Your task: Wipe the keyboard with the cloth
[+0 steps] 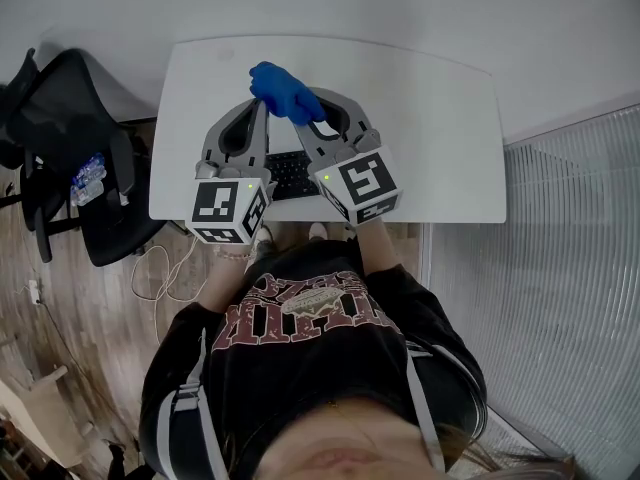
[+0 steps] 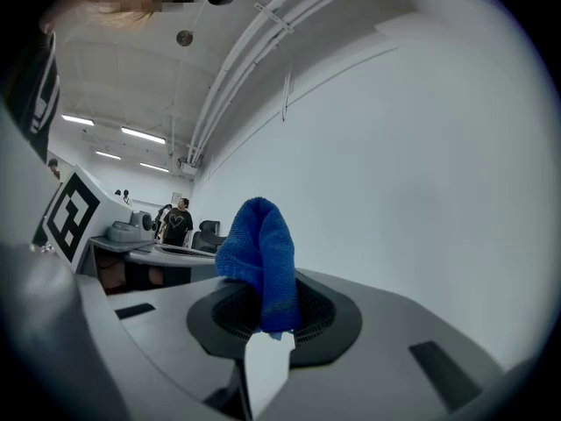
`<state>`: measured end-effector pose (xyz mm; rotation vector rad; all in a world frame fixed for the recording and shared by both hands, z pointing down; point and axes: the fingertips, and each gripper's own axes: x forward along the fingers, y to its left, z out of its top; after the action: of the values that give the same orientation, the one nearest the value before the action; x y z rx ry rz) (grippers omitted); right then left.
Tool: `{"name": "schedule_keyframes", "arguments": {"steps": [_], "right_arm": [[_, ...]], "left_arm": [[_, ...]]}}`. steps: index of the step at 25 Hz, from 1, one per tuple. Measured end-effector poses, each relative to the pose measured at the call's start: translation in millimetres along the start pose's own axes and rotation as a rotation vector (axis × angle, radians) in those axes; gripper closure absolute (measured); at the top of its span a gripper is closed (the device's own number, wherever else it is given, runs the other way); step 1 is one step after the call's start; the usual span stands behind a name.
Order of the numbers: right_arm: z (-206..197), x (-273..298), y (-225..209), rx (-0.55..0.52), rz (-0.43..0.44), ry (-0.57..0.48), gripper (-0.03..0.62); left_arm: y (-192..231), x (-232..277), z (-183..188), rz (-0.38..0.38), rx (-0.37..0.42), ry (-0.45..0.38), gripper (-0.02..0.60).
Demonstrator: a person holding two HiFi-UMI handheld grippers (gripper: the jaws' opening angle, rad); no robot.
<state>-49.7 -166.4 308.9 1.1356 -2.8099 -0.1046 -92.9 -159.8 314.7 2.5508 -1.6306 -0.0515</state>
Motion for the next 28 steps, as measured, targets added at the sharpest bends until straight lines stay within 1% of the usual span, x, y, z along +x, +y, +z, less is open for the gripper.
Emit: {"name": "schedule_keyframes", "arguments": {"steps": [5,14,28], "right_arm": [[9.0,-1.3,-0.7,-0.002,-0.008,-0.026,0.53],[9.4,-0.9,-0.8,-0.01,-0.023,-0.018,0.53],[9.2,0.2,-2.0,-0.018,-0.024,-0.002,0.53]], "left_arm": [[-1.5,-0.7,8.9,0.007,0.015,-0.015,0.548],[2.9,-1.0,7.0,0.015,0.023,-0.012,0.548],[5.0,1.0,6.0,0.009,-0.005,-0.009,0.548]]}}
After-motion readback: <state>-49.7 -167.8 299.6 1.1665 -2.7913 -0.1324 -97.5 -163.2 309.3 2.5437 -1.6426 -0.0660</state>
